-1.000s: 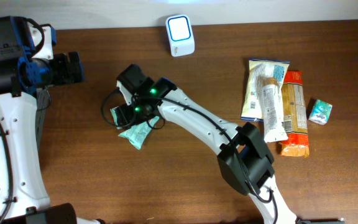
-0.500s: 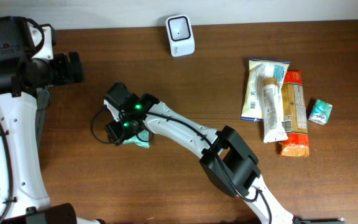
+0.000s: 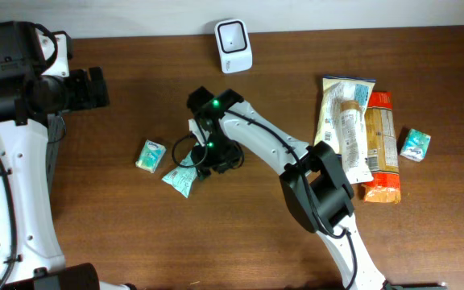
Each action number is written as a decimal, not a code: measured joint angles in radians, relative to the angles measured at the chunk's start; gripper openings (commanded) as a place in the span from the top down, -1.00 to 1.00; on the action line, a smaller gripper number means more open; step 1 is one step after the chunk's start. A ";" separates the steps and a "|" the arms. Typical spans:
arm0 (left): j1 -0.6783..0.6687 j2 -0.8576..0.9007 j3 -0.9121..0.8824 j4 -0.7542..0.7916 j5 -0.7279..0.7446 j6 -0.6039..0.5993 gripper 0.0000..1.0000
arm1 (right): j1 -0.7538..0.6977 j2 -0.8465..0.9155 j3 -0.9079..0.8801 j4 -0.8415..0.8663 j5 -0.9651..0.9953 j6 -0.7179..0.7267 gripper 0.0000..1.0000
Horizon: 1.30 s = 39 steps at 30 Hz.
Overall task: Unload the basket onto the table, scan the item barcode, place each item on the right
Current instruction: 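Reach the right gripper to the large tissue bag and grasp it, then raise the large tissue bag to the scanner with the right gripper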
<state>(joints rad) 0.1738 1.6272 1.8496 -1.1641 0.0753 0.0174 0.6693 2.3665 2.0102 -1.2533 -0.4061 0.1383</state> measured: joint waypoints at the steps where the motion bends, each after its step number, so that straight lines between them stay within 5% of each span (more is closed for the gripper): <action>1: 0.000 0.000 0.000 0.000 0.000 0.000 -0.99 | -0.006 0.000 0.021 -0.012 -0.010 -0.015 -0.33; 7: 0.000 0.000 0.000 0.000 0.000 0.000 -0.98 | -0.106 -0.032 0.164 0.098 -0.026 -0.119 -0.60; 23: 0.000 0.000 0.000 0.000 0.000 0.000 -0.98 | -0.111 0.141 0.100 0.088 -0.260 -0.182 -0.36; 28: 0.000 0.000 0.000 0.000 0.000 0.000 -0.99 | -0.079 0.140 0.038 0.155 -0.322 -0.178 0.87; 39: 0.000 0.000 0.000 0.000 0.000 0.000 -0.99 | -0.146 0.137 0.056 0.036 -0.356 -0.191 0.92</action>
<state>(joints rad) 0.1738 1.6272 1.8496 -1.1637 0.0757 0.0174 0.5232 2.5038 2.0659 -1.2171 -0.7616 -0.0525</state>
